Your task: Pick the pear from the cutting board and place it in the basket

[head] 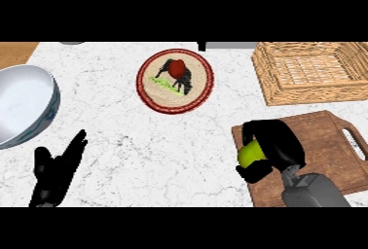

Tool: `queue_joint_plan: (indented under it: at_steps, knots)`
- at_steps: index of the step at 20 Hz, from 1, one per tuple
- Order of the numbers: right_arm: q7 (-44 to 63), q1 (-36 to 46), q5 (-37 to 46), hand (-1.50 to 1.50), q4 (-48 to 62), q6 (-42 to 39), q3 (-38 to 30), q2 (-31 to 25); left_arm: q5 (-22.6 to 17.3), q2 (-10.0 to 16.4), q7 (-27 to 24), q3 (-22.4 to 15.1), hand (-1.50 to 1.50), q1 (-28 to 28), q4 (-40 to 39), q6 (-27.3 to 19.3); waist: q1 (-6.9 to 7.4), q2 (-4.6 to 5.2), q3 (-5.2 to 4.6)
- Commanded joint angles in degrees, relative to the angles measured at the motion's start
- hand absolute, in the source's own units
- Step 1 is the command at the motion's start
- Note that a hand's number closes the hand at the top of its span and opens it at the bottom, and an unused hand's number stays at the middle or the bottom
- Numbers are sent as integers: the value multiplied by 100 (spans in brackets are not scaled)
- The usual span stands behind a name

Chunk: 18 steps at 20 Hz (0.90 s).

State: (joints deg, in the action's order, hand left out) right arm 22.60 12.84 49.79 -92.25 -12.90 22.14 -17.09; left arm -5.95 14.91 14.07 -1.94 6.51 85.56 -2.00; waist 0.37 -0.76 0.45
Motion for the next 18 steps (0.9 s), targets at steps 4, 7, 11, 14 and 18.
queue_joint_plan:
  at_steps: [4,7,11,14,18]
  knots:
    - [442,241,-1091,150,-1249,1134,-778,1661,27,-120,269,-91,0,286,-144,-75,-109,38,-35]
    - [1032,910,-993,150,-1985,899,-1126,1546,31,-153,-106,-54,0,346,-431,31,-97,46,-55]
    - [1887,1248,-1197,150,-2730,498,-1671,1387,-66,-40,314,70,0,254,-280,50,-112,45,-49]
    - [2655,2109,-1223,150,-2755,54,-2239,1047,-12,-119,186,45,0,77,-474,50,-112,58,-55]
    - [2946,3098,-1754,150,-2196,-201,-3354,470,-73,-6,271,23,0,359,-159,214,-29,63,-48]
